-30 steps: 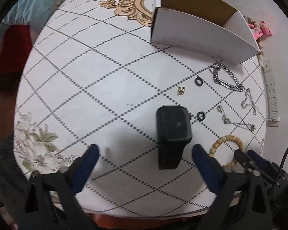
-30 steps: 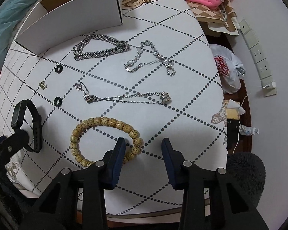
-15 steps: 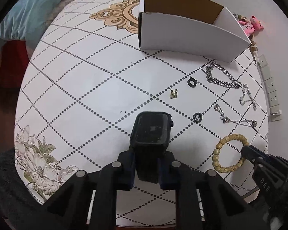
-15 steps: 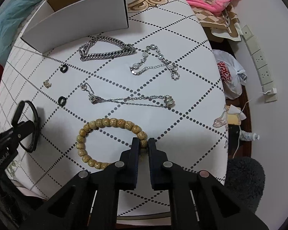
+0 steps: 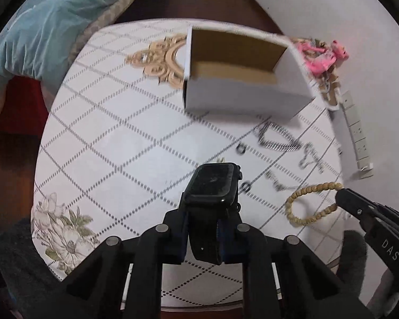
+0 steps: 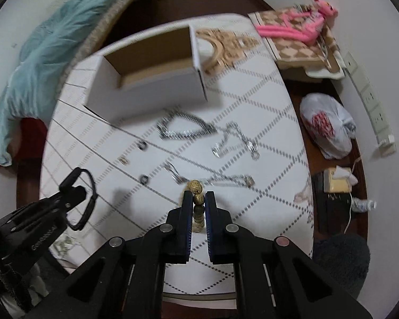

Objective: Organize jewelry
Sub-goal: 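Grasp the smartwatch with the left gripper while the right gripper grasps the bead bracelet, then carry both items into the white box and open both grippers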

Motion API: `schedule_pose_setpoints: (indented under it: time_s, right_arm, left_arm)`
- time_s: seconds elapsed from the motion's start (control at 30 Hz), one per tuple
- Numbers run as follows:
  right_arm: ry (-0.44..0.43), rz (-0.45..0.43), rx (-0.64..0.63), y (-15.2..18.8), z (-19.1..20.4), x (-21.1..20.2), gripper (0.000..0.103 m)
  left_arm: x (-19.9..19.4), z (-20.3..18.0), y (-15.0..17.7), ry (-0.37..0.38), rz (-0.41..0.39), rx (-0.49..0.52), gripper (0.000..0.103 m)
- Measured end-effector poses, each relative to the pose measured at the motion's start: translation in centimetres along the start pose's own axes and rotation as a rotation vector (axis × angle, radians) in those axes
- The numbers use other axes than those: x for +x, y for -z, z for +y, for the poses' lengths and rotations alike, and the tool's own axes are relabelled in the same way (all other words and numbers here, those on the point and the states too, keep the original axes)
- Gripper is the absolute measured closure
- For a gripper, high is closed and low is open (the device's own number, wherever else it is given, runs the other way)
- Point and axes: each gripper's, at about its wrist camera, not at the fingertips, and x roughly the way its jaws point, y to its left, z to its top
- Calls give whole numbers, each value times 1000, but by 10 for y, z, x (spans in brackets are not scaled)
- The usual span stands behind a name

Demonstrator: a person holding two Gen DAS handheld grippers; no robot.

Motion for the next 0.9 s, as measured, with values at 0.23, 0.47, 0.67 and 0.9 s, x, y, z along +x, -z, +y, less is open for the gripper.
schedule_pose_setpoints:
  time_s: [0.23,0.47,0.67,0.9]
  right_arm:
    - [-70,-113,-42,-54,14,-41,94]
    - [-159,-144,-81,-130,32,-36,94]
    - [-199,-71,-70,-180,36,6,94]
    - [-188,-21,-81,-204,39,39,94]
  left_arm:
    - [-33,7,-52,49,-60,-4,89]
    - [-32,14,-109,84,-96,-30,89]
    - [-11,23,-150,106,-69,-54,89]
    - [22,24,-182,152,18,-74,88]
